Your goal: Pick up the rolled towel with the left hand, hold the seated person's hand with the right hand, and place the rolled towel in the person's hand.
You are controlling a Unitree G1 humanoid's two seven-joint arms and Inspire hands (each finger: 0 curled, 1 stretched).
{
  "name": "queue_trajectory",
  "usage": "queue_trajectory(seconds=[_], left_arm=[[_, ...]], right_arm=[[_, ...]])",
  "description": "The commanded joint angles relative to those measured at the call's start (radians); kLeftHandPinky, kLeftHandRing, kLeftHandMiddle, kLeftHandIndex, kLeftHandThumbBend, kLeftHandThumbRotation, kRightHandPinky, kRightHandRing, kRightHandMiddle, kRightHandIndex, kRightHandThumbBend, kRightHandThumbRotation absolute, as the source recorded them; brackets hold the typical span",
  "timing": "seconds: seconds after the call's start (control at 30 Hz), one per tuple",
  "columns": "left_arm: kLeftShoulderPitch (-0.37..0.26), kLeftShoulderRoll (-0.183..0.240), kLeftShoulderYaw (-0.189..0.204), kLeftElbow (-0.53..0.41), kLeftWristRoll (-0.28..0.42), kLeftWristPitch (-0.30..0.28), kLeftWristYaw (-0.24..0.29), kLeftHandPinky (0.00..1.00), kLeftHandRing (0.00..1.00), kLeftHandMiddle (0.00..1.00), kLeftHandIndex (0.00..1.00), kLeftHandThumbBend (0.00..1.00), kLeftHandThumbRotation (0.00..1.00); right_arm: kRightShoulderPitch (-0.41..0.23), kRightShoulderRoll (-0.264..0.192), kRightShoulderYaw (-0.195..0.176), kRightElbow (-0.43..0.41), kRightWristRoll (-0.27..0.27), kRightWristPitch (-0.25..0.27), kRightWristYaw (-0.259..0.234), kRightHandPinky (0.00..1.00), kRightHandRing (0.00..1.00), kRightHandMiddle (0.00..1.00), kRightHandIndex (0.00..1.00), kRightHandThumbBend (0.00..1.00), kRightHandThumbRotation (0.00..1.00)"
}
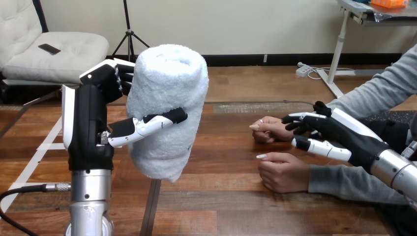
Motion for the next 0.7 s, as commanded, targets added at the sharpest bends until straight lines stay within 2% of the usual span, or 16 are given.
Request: queue_trajectory(seconds=[0.0,0.23,0.37,0.57,0.67], left_arm=[[-0.079,-0.015,0.028,-0.009,-0.019,-0.032,0.003,0.29,0.33,0.38,0.40,0.73,0.00],[-0.076,-0.023,0.031,-0.013,-0.023,-0.029,0.003,0.30,0.33,0.38,0.40,0.73,0.00],[-0.071,-0.029,0.033,-0.025,-0.020,-0.015,0.004,0.29,0.33,0.38,0.40,0.73,0.00],[-0.070,-0.034,0.037,-0.026,-0.018,-0.010,-0.003,0.29,0.33,0.38,0.40,0.73,0.00],[-0.070,-0.032,0.038,-0.022,-0.015,-0.018,-0.007,0.29,0.33,0.38,0.40,0.72,0.00]], right_arm=[[-0.112,-0.039,0.010,0.011,-0.010,0.002,-0.028,0.72,0.84,0.87,0.87,1.00,0.91],[-0.115,-0.046,0.029,0.036,-0.022,-0.010,-0.036,0.73,0.86,0.88,0.89,1.00,0.97],[-0.119,-0.049,0.040,0.051,-0.031,0.003,-0.035,0.74,0.86,0.89,0.90,1.00,0.98],[-0.126,-0.053,0.050,0.066,-0.042,0.033,-0.032,0.77,0.88,0.90,0.91,1.00,0.95],[-0.128,-0.054,0.053,0.072,-0.040,0.042,-0.030,0.77,0.89,0.91,0.91,1.00,0.90]])
